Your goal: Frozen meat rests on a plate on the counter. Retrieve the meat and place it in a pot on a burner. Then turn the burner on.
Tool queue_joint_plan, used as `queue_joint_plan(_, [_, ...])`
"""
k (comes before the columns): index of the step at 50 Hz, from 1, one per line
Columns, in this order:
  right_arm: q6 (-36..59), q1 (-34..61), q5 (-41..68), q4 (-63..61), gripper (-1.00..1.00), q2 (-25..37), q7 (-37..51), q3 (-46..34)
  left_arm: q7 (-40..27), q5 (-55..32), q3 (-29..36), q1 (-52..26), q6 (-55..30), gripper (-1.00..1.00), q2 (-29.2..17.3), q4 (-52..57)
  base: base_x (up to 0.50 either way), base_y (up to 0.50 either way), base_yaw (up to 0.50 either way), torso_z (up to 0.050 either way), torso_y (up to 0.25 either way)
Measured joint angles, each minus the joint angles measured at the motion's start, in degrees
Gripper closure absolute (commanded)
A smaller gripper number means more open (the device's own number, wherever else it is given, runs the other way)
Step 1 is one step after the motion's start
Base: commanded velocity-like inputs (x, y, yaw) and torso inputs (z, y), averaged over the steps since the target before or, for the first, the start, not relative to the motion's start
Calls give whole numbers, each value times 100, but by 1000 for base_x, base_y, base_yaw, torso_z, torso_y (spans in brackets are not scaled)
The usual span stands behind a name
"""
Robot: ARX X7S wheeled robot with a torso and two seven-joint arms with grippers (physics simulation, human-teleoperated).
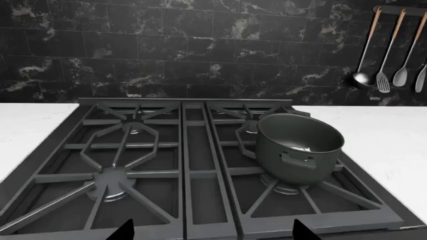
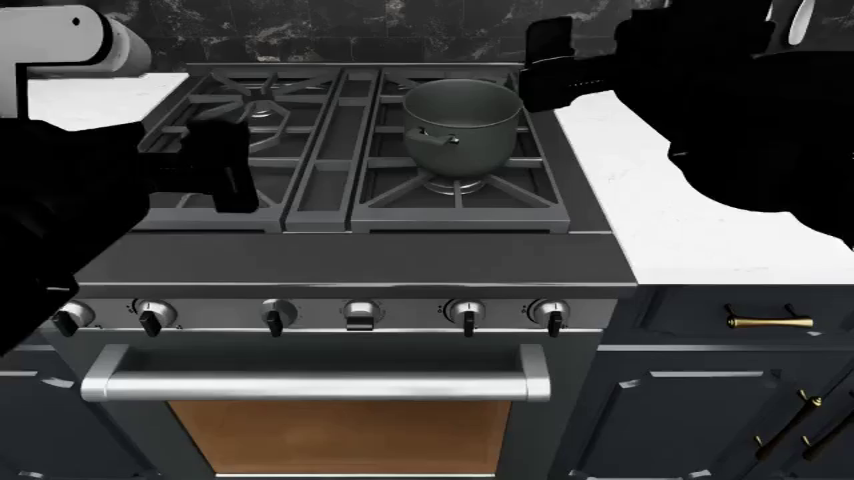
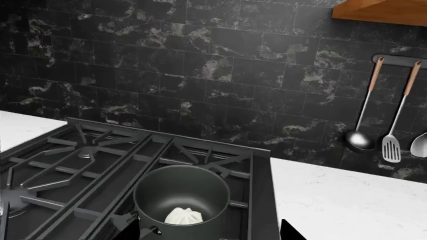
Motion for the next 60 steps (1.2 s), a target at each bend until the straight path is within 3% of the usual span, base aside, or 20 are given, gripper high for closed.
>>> queue_joint_plan(13, [-521,-879,389,-1151,-100,413,728,581,283,950,-647,1566,754,-100,-132,1036,0,0,0,0,0])
queue_joint_plan(32, [-1167,-2015,428,-2268,-100,758,1235,1022,1188,2818,-1102,3614,1956,-100,117,2036,0,0,0,-1,0])
queue_joint_plan(60, [-1936,-3270,-226,-2817,-100,869,1064,1086,1580,4479,-684,4693,2685,-100,613,2141,0,0,0,-49,0])
